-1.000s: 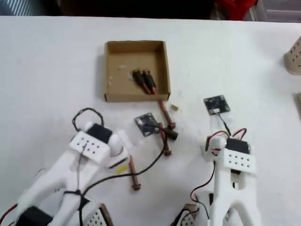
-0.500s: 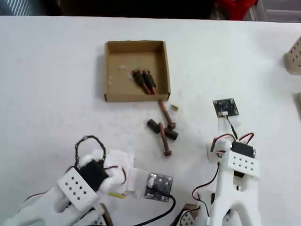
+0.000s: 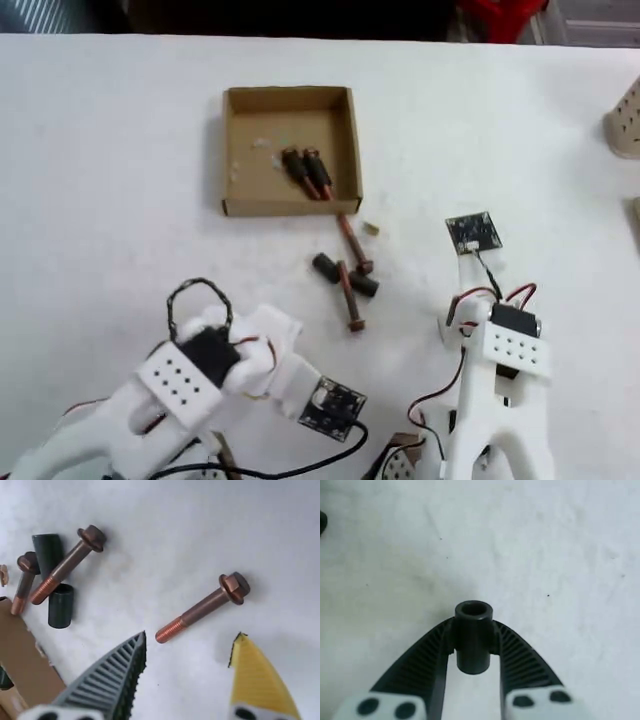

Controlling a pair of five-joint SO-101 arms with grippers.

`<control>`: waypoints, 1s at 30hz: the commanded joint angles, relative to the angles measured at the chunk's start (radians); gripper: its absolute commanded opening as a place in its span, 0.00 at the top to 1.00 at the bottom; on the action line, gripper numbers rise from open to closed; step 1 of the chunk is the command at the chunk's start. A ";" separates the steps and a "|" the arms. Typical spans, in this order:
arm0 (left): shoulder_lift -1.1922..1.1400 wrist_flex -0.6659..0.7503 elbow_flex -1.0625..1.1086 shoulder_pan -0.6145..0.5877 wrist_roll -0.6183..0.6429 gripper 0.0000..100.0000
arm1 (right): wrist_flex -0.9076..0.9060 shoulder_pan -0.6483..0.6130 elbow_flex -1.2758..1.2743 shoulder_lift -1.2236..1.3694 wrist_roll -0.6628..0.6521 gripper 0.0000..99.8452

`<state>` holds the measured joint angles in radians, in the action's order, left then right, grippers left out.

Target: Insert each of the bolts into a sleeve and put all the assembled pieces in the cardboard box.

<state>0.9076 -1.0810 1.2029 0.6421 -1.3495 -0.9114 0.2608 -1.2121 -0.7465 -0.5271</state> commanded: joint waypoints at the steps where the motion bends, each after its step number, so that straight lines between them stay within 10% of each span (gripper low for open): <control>1: -0.119 0.075 -0.015 -0.018 -0.046 0.71 | 0.012 0.008 0.006 -0.018 -0.012 0.98; 16: -0.360 0.299 -0.015 0.056 0.087 0.71 | 0.027 0.008 -0.018 -0.027 -0.061 0.98; 30: -0.377 0.336 -0.014 0.079 0.258 0.92 | 0.030 0.008 -0.020 -0.027 -0.060 0.98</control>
<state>0.5317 -0.7848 1.2029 0.7004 -1.2022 -0.8961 0.2608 -1.2382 -0.7480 -0.5792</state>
